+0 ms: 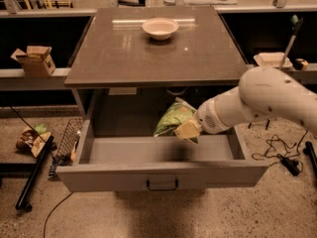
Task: Place green jalapeno chip bag into top drawer
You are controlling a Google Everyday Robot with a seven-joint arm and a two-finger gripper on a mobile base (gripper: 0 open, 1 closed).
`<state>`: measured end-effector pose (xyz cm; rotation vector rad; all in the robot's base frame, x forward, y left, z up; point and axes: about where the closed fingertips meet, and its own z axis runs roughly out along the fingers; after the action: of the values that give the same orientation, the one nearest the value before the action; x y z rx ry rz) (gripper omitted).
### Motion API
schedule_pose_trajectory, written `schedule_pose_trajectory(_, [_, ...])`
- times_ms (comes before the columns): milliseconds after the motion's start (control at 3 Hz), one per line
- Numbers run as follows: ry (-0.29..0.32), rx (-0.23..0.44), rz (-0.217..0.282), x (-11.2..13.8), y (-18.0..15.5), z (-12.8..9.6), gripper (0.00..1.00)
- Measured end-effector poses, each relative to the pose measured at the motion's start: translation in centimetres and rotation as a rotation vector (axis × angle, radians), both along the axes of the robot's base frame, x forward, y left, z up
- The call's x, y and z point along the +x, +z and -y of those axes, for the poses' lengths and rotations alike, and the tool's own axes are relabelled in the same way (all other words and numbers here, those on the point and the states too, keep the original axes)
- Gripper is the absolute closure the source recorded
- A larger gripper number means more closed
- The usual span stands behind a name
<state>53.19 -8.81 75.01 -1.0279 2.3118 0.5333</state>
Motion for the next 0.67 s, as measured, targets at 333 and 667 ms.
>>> schedule_pose_trajectory(333, [-0.023,0.032,-0.025,2.6,-2.8,-2.1,1.0])
schedule_pose_trajectory(667, [-0.035,0.079,-0.056,4.8,-4.8,-3.5,0.82])
